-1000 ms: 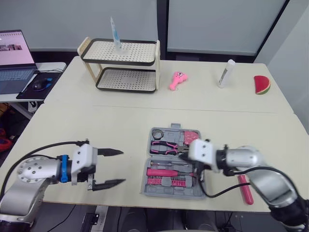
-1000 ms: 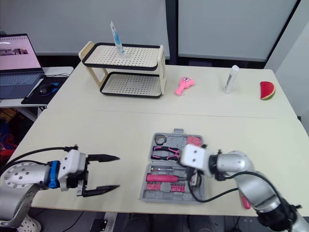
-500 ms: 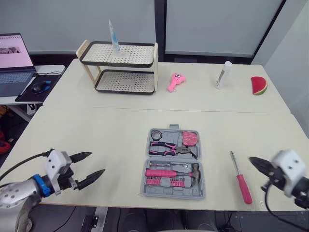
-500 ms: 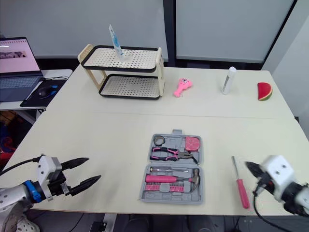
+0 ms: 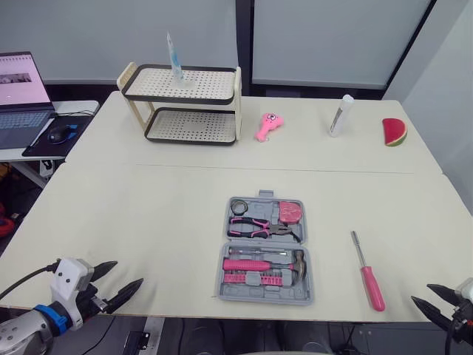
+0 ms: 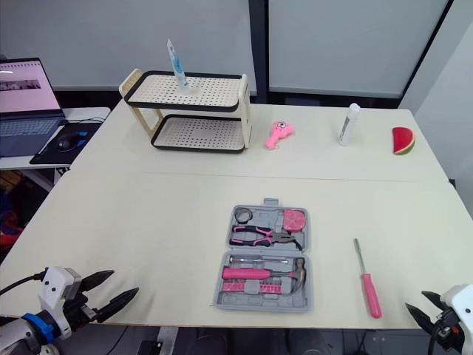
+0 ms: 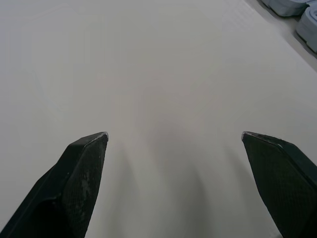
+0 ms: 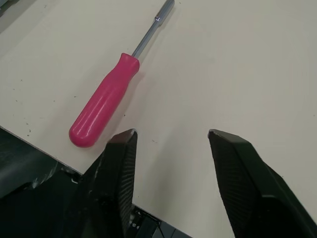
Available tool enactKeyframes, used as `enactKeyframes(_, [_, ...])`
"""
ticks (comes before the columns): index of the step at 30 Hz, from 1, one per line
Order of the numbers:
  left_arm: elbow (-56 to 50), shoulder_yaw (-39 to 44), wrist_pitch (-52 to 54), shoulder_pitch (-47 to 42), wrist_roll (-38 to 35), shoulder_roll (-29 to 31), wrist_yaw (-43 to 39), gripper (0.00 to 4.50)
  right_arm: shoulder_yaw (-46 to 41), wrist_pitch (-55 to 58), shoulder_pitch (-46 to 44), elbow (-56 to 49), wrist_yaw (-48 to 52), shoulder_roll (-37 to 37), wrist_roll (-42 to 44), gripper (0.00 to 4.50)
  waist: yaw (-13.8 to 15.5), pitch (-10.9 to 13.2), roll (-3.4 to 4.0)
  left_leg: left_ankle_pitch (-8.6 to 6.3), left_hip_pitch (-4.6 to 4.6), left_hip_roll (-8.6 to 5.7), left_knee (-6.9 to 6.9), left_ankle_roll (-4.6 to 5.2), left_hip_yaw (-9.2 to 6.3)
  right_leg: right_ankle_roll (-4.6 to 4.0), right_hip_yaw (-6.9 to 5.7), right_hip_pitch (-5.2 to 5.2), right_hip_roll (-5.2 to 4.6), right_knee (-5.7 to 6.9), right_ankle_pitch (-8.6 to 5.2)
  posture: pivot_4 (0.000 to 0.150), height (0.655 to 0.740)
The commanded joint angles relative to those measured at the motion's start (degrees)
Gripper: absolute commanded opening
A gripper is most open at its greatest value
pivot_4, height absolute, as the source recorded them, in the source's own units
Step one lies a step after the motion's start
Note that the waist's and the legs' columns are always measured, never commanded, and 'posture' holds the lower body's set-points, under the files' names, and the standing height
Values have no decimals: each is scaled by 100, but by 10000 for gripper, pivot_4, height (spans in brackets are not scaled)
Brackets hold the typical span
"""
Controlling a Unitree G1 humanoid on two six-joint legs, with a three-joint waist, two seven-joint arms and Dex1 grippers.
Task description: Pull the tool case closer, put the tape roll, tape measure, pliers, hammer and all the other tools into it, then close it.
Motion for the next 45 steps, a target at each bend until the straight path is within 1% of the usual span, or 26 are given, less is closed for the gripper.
enactKeyframes(1, [-373,169,103,53,-123,4,53,45000,-105,-22,39,-93,24,-103,133,34594,5,-1,-1,0,-1,0,-1,0,0,1,0,1,0,-3,0,1500,7350])
enactKeyframes(4, [-693,142,197,126,-149,68,-11,45000,-135,73,37,-192,21,-159,204,44609,7,-3,-2,-1,-4,0,-1,-2,0,3,0,4,-1,-12,2,1500,7350])
enactKeyframes(8, [-1037,101,233,149,-177,205,-203,45000,-150,229,52,-458,14,-211,316,44609,8,-3,1,-1,-4,0,-1,-2,0,3,0,5,-1,-14,2,1500,7350])
enactKeyframes(12, [-1339,-79,156,-49,-256,501,-717,45000,66,824,-12,-1061,-56,-372,501,44609,8,-5,6,-1,-4,0,-1,-2,0,3,0,5,-1,-16,2,1500,7350])
enactKeyframes(16, [-1652,-455,24,-458,-332,864,-1379,45000,528,1754,-487,-1618,-682,-405,533,44609,21,-4,12,-1,-5,2,-3,-3,-3,3,-3,6,1,-29,3,1500,7350])
enactKeyframes(20, [-1966,-837,177,-1017,-489,1115,-1727,45000,1010,2744,-936,-1948,-1463,-292,399,44609,58,-2,14,-1,-18,-1,-4,-3,0,14,1,4,-2,-50,12,1500,7350])
enactKeyframes(24, [-2296,-1222,534,-1641,-646,1334,-1830,45000,1459,3396,-1339,-1961,-2193,-69,236,44609,99,3,15,-2,-21,0,-7,-5,-2,12,-2,0,-2,-51,9,1500,7350])
enactKeyframes(28, [-2592,-1515,812,-1960,-734,1407,-1848,45000,1790,3717,-1579,-1809,-2635,121,73,44609,103,12,27,-3,-22,-1,-9,-5,2,14,3,-3,-2,-51,9,1500,7350])
enactKeyframes(32, [-2695,-1728,813,-2110,-695,1359,-1853,45000,1992,3931,-1910,-1330,-3082,313,-139,44609,96,13,27,-2,-21,0,-11,-5,1,13,2,-6,-1,-50,9,1500,7350])
enactKeyframes(35, [-2670,-1776,743,-2127,-669,1332,-1873,45000,2111,3945,-2032,-1083,-3150,375,-148,38754,99,14,29,-2,-21,-1,-11,-4,2,14,3,-6,-1,-49,10,1500,7350])
enactKeyframes(38, [-2555,-1798,624,-2127,-613,1308,-1925,45000,2198,3907,-2096,-928,-3207,383,-177,28462,98,13,29,-2,-21,0,-11,-4,2,14,2,-7,-1,-48,10,1500,7350])
enactKeyframes(40, [-2459,-1808,529,-2123,-581,1293,-1957,45000,2251,3928,-2140,-897,-3242,414,-161,24234,98,11,25,-2,-19,0,-11,-4,2,14,2,-4,-1,-48,10,1500,7350])
enactKeyframes(45, [-2283,-1823,318,-2087,-502,1241,-2029,45000,2357,3971,-2221,-870,-3338,518,-159,16028,94,6,16,-2,-17,0,-9,-4,2,17,3,-2,-1,-48,12,1500,7350])
